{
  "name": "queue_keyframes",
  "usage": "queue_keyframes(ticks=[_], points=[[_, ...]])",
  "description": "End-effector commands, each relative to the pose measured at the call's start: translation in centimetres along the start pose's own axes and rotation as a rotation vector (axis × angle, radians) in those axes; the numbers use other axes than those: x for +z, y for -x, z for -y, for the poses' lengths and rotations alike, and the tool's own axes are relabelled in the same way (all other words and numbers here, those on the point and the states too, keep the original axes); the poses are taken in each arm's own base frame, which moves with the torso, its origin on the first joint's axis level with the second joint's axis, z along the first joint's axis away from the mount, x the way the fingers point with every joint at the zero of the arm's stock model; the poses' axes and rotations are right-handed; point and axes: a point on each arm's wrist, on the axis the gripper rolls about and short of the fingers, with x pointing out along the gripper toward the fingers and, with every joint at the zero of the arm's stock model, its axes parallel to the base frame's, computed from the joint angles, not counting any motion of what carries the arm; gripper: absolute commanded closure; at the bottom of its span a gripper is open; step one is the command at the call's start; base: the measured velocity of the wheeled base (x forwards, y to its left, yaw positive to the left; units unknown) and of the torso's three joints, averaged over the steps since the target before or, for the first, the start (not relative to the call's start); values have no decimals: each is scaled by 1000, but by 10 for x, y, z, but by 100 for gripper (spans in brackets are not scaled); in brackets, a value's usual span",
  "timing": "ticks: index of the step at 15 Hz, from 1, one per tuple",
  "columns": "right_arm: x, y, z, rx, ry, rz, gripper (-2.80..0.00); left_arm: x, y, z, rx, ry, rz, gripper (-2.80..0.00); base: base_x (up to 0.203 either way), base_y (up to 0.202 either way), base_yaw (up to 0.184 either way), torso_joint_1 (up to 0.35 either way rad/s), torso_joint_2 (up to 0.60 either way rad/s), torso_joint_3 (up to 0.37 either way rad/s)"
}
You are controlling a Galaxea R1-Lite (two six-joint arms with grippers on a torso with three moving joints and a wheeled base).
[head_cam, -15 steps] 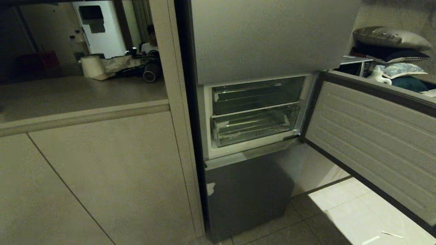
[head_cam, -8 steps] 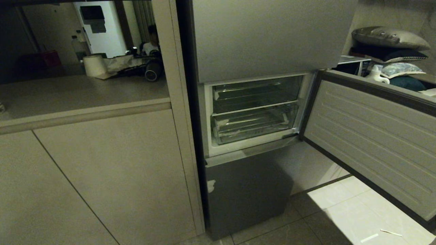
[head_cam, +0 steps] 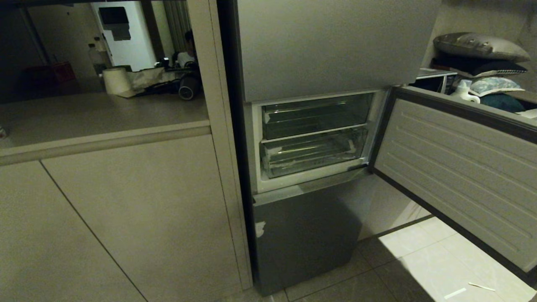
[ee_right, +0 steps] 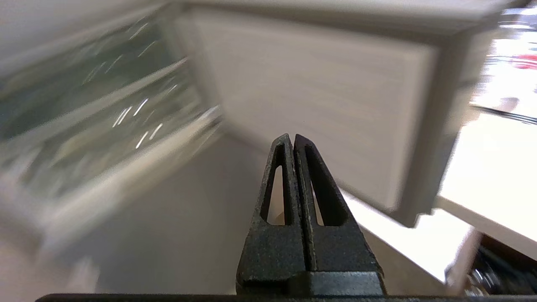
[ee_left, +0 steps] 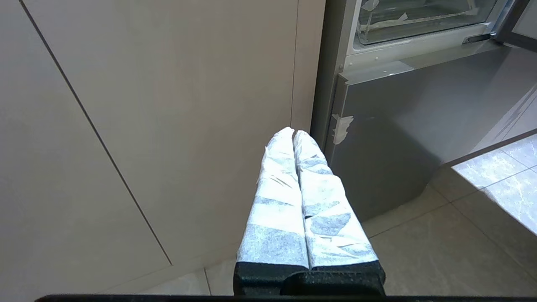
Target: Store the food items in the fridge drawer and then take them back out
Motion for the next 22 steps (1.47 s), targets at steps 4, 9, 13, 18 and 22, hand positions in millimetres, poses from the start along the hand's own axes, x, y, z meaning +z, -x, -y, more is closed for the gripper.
queue_keyframes(ticks=[4, 9, 13, 18, 22], points=[[29, -116, 58, -357, -146, -44, 0, 0, 0, 0, 0, 0, -1, 0, 0, 0, 0, 0, 0, 0], [30, -169, 132, -481, -197, 63, 0, 0, 0, 0, 0, 0, -1, 0, 0, 0, 0, 0, 0, 0], [35, -176, 173, -547, -208, 91, 0, 0, 0, 0, 0, 0, -1, 0, 0, 0, 0, 0, 0, 0], [19, -197, 205, -484, -258, 4, 0, 0, 0, 0, 0, 0, -1, 0, 0, 0, 0, 0, 0, 0], [12, -203, 209, -382, -318, -39, 0, 0, 0, 0, 0, 0, -1, 0, 0, 0, 0, 0, 0, 0]])
